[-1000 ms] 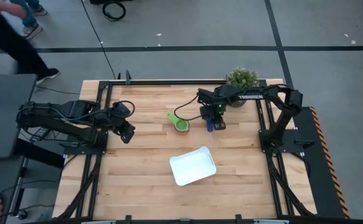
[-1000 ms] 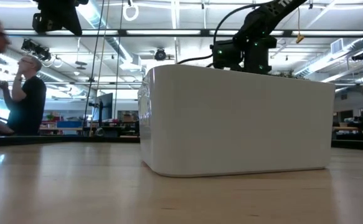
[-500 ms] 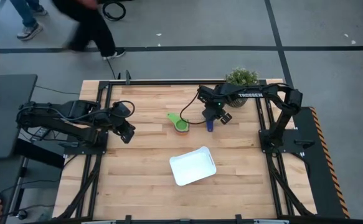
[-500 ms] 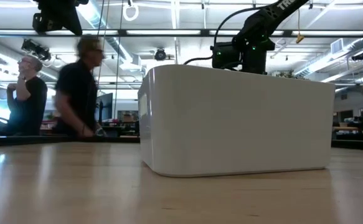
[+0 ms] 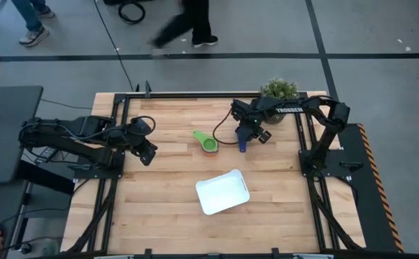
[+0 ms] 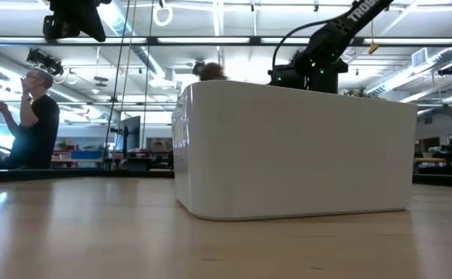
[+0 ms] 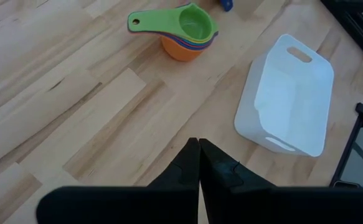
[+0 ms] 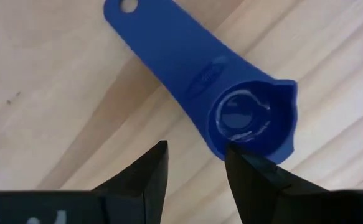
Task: Nest measuring cups in basket
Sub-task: Stack the violet measuring cup into the green measuring cup
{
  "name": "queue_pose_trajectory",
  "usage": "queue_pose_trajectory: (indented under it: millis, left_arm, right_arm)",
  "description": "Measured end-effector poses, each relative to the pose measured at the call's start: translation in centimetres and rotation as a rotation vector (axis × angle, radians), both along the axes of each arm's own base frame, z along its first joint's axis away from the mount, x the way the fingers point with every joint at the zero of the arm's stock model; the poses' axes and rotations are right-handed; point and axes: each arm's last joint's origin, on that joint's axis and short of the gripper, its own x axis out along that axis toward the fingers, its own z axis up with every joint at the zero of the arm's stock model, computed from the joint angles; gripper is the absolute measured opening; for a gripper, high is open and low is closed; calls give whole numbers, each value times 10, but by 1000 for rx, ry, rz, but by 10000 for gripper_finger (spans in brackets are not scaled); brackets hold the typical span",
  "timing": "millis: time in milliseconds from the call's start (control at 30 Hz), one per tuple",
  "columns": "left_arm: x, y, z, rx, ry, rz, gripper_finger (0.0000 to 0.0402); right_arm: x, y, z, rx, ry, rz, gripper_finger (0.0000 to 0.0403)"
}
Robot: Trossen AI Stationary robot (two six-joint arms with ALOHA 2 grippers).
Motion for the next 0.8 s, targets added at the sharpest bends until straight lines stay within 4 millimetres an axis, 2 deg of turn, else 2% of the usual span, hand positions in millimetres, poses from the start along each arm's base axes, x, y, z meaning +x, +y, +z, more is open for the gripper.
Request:
queue_pose_trajectory:
  millis: [200, 367, 533, 800]
  left_arm:
    - [0, 0, 0, -1, -3, 0, 9]
    - [0, 0, 0, -4, -4, 4, 9]
    - [0, 0, 0, -5, -4, 5, 9]
    - [1, 0, 1, -10, -14, 10, 9]
  right_arm:
    - [4, -4, 0, -15, -54, -2, 163]
    - [1, -7, 0, 59, -79, -10, 163]
    - [1, -10, 0, 59, -92, -2, 163]
    - [4, -11, -27, 67, -25, 3, 163]
